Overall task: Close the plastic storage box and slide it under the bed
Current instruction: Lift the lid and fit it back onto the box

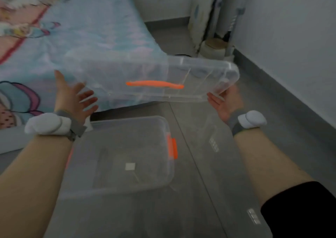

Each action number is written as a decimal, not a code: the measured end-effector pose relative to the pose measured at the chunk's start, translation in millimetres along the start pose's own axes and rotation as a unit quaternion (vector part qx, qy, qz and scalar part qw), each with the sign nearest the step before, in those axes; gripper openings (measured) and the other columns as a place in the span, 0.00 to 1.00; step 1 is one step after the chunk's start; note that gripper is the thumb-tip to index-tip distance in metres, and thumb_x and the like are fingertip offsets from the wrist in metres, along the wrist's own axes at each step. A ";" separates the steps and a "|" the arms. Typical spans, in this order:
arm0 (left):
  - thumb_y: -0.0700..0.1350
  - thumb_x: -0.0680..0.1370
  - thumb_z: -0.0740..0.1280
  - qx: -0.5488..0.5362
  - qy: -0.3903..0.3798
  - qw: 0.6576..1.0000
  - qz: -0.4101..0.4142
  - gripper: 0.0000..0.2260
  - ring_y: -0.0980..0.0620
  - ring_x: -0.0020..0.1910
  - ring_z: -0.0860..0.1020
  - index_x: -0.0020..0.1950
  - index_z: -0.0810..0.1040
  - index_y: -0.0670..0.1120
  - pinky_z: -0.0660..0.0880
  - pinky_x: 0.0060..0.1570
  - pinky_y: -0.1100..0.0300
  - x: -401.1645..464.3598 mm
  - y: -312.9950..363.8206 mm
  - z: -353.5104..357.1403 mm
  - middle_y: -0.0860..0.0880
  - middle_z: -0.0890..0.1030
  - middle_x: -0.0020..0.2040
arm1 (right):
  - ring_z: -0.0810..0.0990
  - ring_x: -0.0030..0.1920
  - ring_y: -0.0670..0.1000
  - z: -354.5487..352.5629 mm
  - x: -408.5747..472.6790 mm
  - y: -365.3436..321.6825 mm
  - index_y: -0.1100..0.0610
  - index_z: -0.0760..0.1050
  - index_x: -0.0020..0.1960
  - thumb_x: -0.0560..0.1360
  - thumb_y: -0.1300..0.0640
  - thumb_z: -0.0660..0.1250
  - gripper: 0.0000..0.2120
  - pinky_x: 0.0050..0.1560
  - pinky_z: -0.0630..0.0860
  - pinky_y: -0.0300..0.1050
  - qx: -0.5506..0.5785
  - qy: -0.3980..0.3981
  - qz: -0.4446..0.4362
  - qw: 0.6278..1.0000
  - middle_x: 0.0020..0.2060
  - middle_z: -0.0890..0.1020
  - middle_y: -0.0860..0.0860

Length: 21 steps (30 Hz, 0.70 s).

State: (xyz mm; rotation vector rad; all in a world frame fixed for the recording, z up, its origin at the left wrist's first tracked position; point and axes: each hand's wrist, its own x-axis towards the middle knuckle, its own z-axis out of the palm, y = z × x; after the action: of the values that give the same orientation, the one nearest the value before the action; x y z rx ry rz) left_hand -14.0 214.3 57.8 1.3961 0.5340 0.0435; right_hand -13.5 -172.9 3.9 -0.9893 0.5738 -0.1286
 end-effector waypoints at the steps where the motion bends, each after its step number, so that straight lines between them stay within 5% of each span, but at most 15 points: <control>1: 0.75 0.72 0.48 -0.008 0.002 1.000 -0.015 0.39 0.46 0.57 0.77 0.65 0.74 0.48 0.74 0.58 0.48 2.2 2.8 -25.9 0.48 0.78 0.57 | 0.81 0.50 0.56 12.8 -5.7 11.6 0.54 0.74 0.50 0.81 0.51 0.57 0.10 0.55 0.79 0.48 0.003 -0.022 0.014 1.000 0.48 0.78 0.52; 3: 0.76 0.69 0.52 0.002 0.003 0.999 -0.036 0.42 0.45 0.59 0.76 0.67 0.74 0.44 0.72 0.62 0.46 7.1 2.4 -68.7 0.45 0.78 0.60 | 0.79 0.50 0.56 30.7 -15.9 29.8 0.57 0.73 0.53 0.82 0.59 0.55 0.09 0.60 0.76 0.52 -0.012 -0.070 0.032 0.997 0.47 0.76 0.54; 6: 0.74 0.65 0.62 0.058 0.009 0.997 -0.056 0.42 0.44 0.58 0.78 0.68 0.73 0.44 0.72 0.61 0.46 8.3 -4.3 -115.8 0.44 0.79 0.59 | 0.77 0.41 0.51 46.6 -25.7 51.1 0.57 0.73 0.55 0.80 0.66 0.55 0.10 0.48 0.77 0.47 -0.079 -0.141 0.045 0.986 0.41 0.76 0.54; 9: 0.66 0.70 0.67 0.103 0.004 0.991 -0.080 0.21 0.47 0.42 0.83 0.48 0.84 0.49 0.76 0.48 0.50 14.7 -13.4 -156.3 0.47 0.84 0.44 | 0.79 0.43 0.53 60.2 -33.1 77.3 0.55 0.68 0.66 0.77 0.71 0.54 0.21 0.41 0.78 0.44 -0.180 -0.184 0.056 0.965 0.48 0.79 0.55; 11: 0.62 0.75 0.63 0.137 -0.017 0.986 -0.097 0.19 0.50 0.34 0.81 0.36 0.84 0.52 0.73 0.40 0.55 26.1 -26.5 -168.9 0.51 0.84 0.38 | 0.79 0.49 0.53 64.9 -32.0 93.9 0.56 0.69 0.70 0.75 0.71 0.56 0.25 0.46 0.79 0.45 -0.237 -0.186 0.044 0.952 0.56 0.78 0.57; 13: 0.62 0.76 0.61 0.200 -0.016 0.974 -0.107 0.16 0.54 0.29 0.79 0.42 0.79 0.51 0.71 0.31 0.63 35.1 -39.6 -169.2 0.50 0.79 0.43 | 0.76 0.56 0.51 69.3 -30.0 112.7 0.58 0.70 0.71 0.75 0.68 0.59 0.24 0.57 0.77 0.43 -0.334 -0.197 0.003 0.922 0.63 0.76 0.56; 15: 0.61 0.75 0.64 0.276 0.003 0.957 -0.091 0.20 0.50 0.40 0.81 0.56 0.78 0.47 0.75 0.40 0.59 44.9 -62.0 -175.1 0.45 0.79 0.51 | 0.70 0.66 0.50 72.8 -32.0 134.7 0.57 0.65 0.76 0.77 0.64 0.63 0.27 0.69 0.67 0.45 -0.421 -0.191 -0.025 0.886 0.69 0.71 0.53; 18: 0.60 0.74 0.68 0.367 0.010 0.928 -0.059 0.33 0.40 0.67 0.73 0.72 0.71 0.42 0.67 0.65 0.50 42.5 -98.1 -182.8 0.42 0.74 0.70 | 0.64 0.75 0.52 66.4 -40.1 165.2 0.54 0.60 0.78 0.77 0.60 0.66 0.31 0.72 0.61 0.44 -0.453 -0.179 -0.032 0.873 0.75 0.66 0.53; 21: 0.59 0.75 0.67 0.394 -0.010 0.918 -0.036 0.32 0.40 0.70 0.70 0.74 0.68 0.45 0.65 0.63 0.53 37.7 -122.0 -180.0 0.43 0.72 0.73 | 0.63 0.76 0.54 52.9 -41.8 181.4 0.53 0.60 0.78 0.77 0.60 0.66 0.31 0.74 0.60 0.46 -0.483 -0.157 -0.046 0.860 0.77 0.64 0.53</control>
State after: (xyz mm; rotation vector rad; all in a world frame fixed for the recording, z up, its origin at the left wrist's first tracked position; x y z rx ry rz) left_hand -83.5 369.3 -83.1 2.1587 0.6155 -0.2758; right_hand -49.3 -17.6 -105.8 -1.9763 0.2600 0.2716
